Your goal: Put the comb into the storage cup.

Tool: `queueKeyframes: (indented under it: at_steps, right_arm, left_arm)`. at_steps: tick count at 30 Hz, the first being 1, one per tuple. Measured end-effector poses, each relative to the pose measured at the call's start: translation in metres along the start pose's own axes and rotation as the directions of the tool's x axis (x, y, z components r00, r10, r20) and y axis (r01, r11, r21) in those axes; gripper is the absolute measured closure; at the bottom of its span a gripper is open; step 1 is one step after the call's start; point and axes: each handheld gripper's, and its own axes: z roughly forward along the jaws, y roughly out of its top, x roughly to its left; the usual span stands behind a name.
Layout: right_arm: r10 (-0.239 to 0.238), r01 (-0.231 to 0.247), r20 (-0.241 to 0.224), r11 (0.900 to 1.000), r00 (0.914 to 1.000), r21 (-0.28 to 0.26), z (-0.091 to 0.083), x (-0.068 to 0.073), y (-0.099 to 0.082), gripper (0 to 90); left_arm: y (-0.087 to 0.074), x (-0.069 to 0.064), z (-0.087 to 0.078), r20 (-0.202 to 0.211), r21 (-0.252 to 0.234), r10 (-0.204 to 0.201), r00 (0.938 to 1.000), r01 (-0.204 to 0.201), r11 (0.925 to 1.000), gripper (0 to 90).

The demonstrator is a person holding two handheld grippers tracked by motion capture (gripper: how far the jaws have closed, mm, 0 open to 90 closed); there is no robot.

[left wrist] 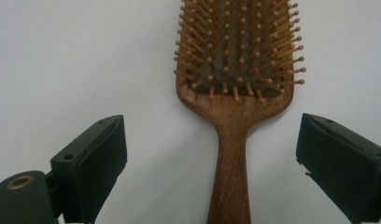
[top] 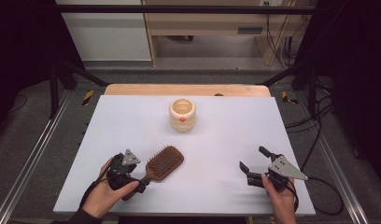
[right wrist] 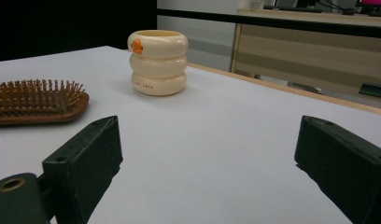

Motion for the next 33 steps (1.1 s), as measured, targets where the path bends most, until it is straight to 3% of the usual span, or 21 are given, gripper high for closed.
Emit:
queueKeyframes:
  at_steps: [2, 5, 13, 15, 26, 33]
  right_arm:
    - [0.001, -0.001, 0.0, 1.0, 1.0, 0.0, 0.0, 0.0, 0.0, 7.5]
    - [0.002, -0.002, 0.004, 1.0, 1.0, -0.004, -0.001, 0.0, 0.0, 7.5]
    - [-0.002, 0.002, 0.005, 1.0, 1.0, -0.003, -0.001, 0.0, 0.0, 7.5]
    - [0.0, 0.0, 0.007, 1.0, 1.0, -0.003, -0.001, -0.001, 0.0, 7.4]
    - [-0.003, 0.003, 0.009, 1.0, 1.0, -0.002, -0.001, 0.0, 0.0, 7.2]
    - [-0.006, 0.006, 0.006, 1.0, 1.0, 0.003, 0.0, 0.001, 0.0, 7.0]
  left_arm:
    - [0.0, 0.0, 0.001, 0.006, 0.01, 0.002, 1.0, -0.002, 0.9999, 8.8]
    - [0.002, -0.001, 0.002, 0.046, 0.019, 0.013, 0.9988, -0.014, 0.9997, 9.1]
    - [0.006, -0.002, 0.007, 0.061, 0.054, 0.036, 0.9975, -0.04, 0.9978, 9.1]
    - [0.006, -0.002, 0.008, 0.074, 0.062, 0.057, 0.9957, -0.062, 0.9962, 9.0]
    - [0.01, -0.001, 0.01, 0.094, 0.096, 0.069, 0.9932, -0.078, 0.9923, 8.8]
    - [0.01, 0.005, 0.01, 0.1, 0.098, 0.05, 0.9938, -0.06, 0.9934, 9.9]
